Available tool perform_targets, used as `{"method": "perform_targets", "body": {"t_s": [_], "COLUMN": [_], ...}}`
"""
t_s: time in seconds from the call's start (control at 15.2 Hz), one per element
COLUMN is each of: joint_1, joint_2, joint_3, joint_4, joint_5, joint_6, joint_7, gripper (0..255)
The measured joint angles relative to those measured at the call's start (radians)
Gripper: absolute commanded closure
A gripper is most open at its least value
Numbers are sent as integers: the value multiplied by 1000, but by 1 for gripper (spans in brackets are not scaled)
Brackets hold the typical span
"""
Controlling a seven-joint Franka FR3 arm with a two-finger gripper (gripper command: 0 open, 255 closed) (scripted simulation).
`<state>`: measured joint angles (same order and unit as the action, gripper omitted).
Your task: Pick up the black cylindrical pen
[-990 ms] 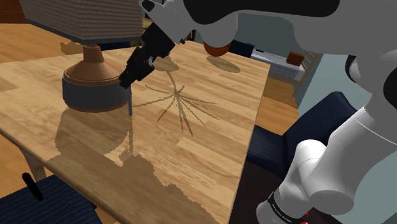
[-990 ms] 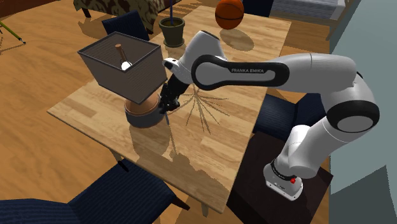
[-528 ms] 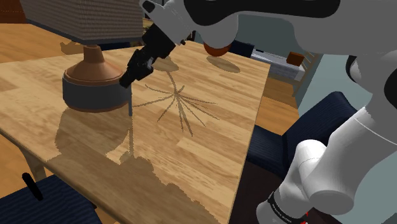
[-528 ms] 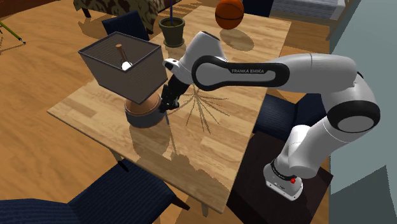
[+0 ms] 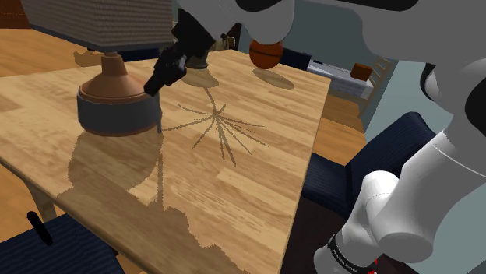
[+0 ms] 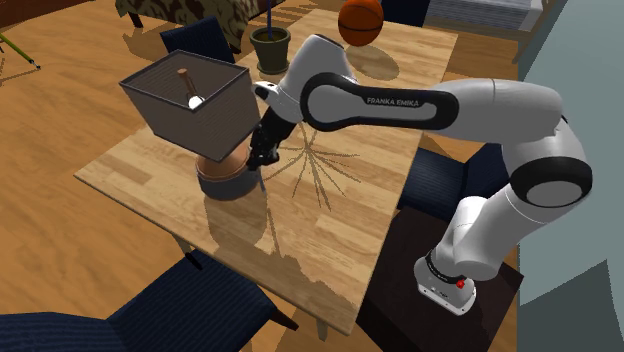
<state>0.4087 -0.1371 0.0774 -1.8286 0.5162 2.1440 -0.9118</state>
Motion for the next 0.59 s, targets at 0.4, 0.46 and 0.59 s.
{"method": "perform_targets", "body": {"t_s": [0.4,0.46,0.59], "joint_1": [-3,-4,-4], "joint_2": [11,13,18], "joint_3": [-1,-1,-1], "joint_4": [87,99,130], "joint_5": [-22,-24,-30], "joint_6": [-72,-82,-103], "joint_7": [39,44,57], "gripper": [255,255,255]}}
